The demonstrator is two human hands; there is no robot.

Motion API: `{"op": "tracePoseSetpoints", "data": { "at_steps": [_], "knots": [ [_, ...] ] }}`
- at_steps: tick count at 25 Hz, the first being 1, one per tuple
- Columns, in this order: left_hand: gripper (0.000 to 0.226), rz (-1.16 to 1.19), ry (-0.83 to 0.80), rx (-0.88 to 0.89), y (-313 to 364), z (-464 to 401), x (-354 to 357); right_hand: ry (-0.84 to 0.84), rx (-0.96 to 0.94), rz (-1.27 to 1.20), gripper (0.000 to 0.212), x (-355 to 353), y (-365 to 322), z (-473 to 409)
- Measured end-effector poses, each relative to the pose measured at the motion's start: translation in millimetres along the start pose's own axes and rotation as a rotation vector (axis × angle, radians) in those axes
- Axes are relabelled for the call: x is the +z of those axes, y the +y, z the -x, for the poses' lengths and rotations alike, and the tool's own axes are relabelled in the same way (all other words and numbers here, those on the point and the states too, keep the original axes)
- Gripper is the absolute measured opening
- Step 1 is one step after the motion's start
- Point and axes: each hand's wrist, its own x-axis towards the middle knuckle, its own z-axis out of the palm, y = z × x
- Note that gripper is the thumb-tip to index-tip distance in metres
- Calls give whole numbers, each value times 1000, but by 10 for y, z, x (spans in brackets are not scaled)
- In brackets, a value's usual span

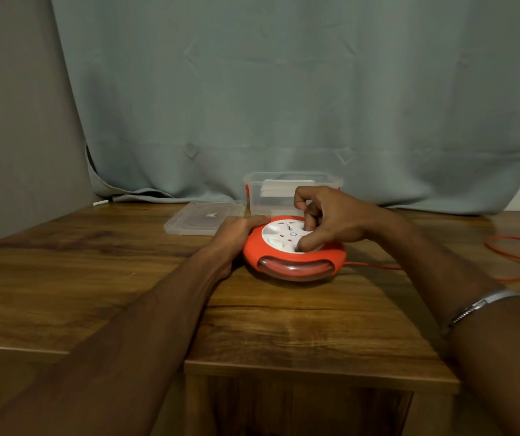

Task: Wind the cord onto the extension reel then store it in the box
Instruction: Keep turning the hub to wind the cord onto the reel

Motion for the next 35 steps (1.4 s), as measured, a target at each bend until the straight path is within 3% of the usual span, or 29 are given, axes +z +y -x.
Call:
{"op": "tracePoseSetpoints", "data": {
  "at_steps": [6,11,18,20,23,26,30,35],
  "knots": [
    [33,-4,31,21,-6,-9,14,157,-6,133,43,109,-126,-72],
    [32,4,22,24,-9,4,29,141,104,164,41,129,-146,-77],
    [22,-23,13,38,3,30,22,120,78,201,49,234,-177,-123],
    [27,-36,9,37,0,31,29,87,36,172,42,197,-170,-102],
    [28,-48,4,19,8,37,30,5,3,-10,12,16,-89,-33],
    [30,-81,-29,12,2,46,30,-106,-9,-53,45,-148,30,35],
    [30,-165,-46,17,7,51,32,-273,70,-71,64,-127,106,24],
    [36,-194,-62,43,40,90,36,-212,81,-52,76,-101,139,-2]
  ]
}}
